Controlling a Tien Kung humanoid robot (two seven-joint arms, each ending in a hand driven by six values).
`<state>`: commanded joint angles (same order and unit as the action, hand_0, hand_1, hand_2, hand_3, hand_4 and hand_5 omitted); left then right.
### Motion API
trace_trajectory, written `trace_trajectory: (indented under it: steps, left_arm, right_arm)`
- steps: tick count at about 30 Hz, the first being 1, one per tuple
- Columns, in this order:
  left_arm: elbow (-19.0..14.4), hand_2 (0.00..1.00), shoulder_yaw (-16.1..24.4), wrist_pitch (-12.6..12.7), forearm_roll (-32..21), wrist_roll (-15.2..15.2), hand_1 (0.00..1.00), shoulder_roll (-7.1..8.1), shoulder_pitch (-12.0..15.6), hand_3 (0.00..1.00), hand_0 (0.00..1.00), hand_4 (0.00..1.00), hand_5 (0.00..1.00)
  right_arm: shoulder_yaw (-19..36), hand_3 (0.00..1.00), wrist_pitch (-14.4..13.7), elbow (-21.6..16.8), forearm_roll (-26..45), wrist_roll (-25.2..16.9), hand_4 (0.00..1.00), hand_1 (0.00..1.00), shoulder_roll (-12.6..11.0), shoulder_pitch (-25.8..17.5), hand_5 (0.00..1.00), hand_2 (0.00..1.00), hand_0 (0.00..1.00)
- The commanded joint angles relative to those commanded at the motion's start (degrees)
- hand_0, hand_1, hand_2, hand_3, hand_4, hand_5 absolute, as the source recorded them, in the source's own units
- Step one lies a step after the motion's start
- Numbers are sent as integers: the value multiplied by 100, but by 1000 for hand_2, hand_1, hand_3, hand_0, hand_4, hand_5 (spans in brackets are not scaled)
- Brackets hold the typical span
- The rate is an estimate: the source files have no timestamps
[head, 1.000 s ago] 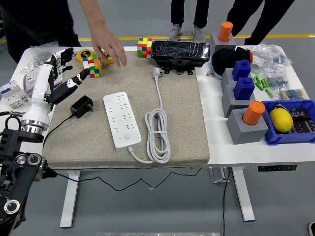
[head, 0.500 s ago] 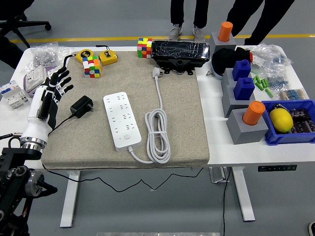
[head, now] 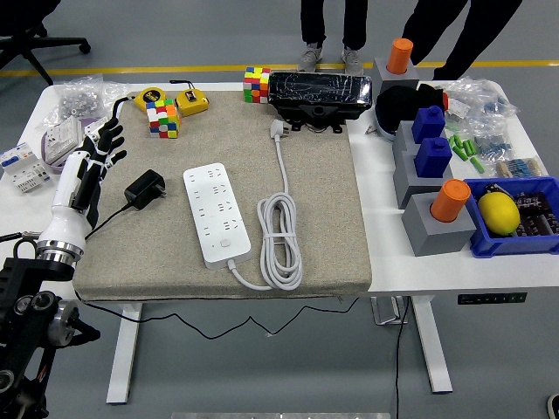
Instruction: Pick up the plug,place it near the board,insert it into the board,press the button
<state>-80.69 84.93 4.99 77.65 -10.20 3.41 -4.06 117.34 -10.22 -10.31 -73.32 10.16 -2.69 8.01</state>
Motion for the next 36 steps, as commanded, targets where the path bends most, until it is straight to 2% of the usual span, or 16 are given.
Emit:
trace_trajectory:
  steps: [5, 6, 12, 13, 23, 35, 36]
  left_arm:
    - [-22, 916, -18, -27, 151, 64, 915, 46, -5, 886, 828, 998, 926]
    - [-32, 915, -10, -30, 177, 75, 915, 53, -5, 885, 828, 998, 823]
    - [-96, 915, 22, -5, 355, 131, 915, 55, -68, 885, 828, 998, 823]
    - [-113, 912, 27, 4, 385, 139, 914, 54, -95, 883, 828, 998, 778]
    - [-173, 910, 56, 55, 497, 139, 911, -33, -71, 883, 827, 998, 773]
    - [-195, 903, -35, 65, 566, 135, 901, -44, -152, 881, 815, 998, 778]
    - [-200, 901, -42, 69, 567, 134, 896, -44, -162, 880, 814, 998, 748]
  right_arm:
    - [3, 760, 7, 0, 6, 5, 998, 694, 9, -31, 998, 714, 787]
    - [-2, 762, 4, 0, 11, 2, 998, 694, 11, -33, 998, 713, 785]
    - [-56, 762, -2, 0, 62, 7, 998, 694, 12, -6, 998, 713, 785]
    - [-45, 762, -8, 0, 72, 1, 998, 694, 14, 6, 998, 713, 785]
    - [-21, 762, 23, 0, 158, -71, 998, 693, 92, -1, 998, 714, 783]
    - [29, 761, -3, 0, 113, -41, 998, 694, 57, 42, 998, 714, 784]
    - [17, 762, -3, 0, 121, -46, 998, 693, 57, 50, 998, 713, 784]
